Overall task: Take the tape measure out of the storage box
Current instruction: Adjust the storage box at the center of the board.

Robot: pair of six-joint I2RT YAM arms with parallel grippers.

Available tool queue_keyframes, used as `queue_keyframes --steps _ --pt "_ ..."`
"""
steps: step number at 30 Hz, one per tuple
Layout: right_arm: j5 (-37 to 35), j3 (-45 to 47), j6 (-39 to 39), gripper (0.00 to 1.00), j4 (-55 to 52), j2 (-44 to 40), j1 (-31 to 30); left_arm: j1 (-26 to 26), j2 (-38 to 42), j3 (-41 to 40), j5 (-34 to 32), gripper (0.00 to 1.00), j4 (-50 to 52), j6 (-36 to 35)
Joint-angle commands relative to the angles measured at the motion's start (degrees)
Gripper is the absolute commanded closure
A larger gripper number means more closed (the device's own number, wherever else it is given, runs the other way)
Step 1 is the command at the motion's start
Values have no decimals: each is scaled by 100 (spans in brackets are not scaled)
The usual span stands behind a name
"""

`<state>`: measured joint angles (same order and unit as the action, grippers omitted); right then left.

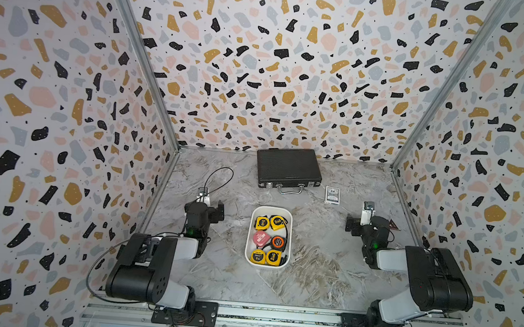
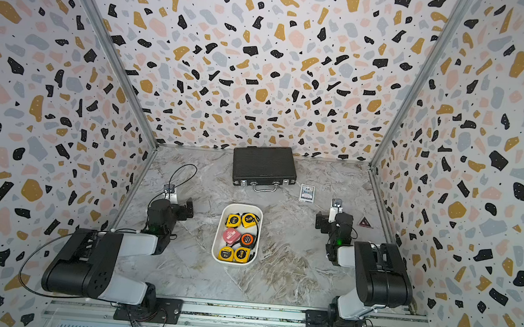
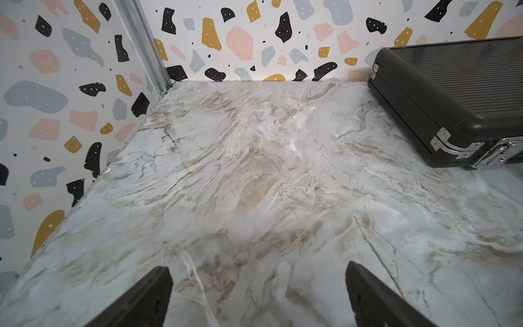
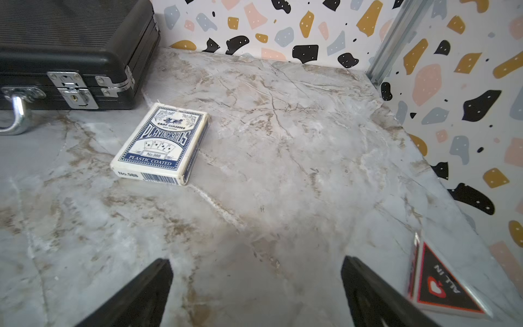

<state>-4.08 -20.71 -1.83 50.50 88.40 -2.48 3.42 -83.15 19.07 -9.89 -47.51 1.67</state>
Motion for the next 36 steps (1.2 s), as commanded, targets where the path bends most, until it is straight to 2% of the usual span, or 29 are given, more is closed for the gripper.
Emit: queue_keyframes --steps 1,16,19,22,25,28,32,36 --pt "21 28 -41 1 -92 -187 24 97 154 -110 -10 0 -178 -189" --pt "35 19 -47 1 -105 -174 23 10 137 -24 219 0 -28 -177" --pt "205 -14 -175 1 -367 -464 -5 18 262 37 8 0 137 -135" --pt "-209 -834 -24 1 -2538 -1219 -229 18 587 567 212 0 1400 -192" --pt "-323 -1472 142 1 -3758 -1394 -503 94 731 1305 376 0 2820 -204" --pt "-423 -2021 365 1 -4928 -1568 -895 123 915 1938 583 0 4040 128" --pt "78 -2388 904 1 -6155 -1906 -1351 210 1292 2521 940 0 5360 639" --pt "1201 -2514 1735 1 -6878 -2102 -1740 441 1684 2808 946 0 6598 1226"
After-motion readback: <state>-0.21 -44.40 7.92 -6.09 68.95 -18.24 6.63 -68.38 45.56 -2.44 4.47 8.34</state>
